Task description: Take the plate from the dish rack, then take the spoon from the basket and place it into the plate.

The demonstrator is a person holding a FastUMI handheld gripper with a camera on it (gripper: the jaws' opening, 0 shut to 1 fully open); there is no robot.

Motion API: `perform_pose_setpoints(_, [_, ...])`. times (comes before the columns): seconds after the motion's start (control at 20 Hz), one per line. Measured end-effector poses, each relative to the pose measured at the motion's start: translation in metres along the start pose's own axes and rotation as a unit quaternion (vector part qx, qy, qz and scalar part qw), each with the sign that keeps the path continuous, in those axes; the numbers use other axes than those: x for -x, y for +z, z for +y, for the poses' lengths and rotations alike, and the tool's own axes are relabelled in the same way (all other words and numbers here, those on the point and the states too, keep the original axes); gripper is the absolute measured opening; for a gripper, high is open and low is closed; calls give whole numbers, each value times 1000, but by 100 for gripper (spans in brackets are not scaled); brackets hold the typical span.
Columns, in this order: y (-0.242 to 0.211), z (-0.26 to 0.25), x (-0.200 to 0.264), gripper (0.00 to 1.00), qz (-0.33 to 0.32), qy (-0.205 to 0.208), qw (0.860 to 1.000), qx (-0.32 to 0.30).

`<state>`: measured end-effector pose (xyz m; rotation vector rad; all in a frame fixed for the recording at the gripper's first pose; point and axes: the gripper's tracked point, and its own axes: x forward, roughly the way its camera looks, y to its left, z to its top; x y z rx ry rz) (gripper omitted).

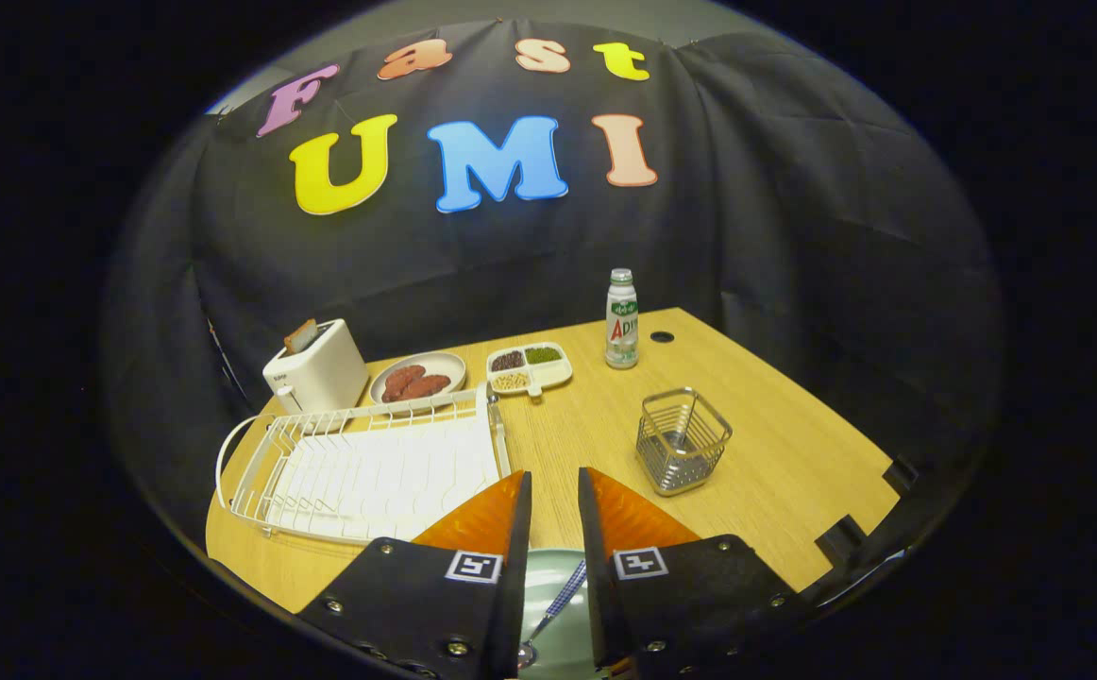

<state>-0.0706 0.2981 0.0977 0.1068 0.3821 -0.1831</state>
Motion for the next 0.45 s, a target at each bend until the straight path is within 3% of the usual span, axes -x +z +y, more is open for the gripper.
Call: perform_pose_setpoints(0.45, [148,9,31,29,-157,24,987,31])
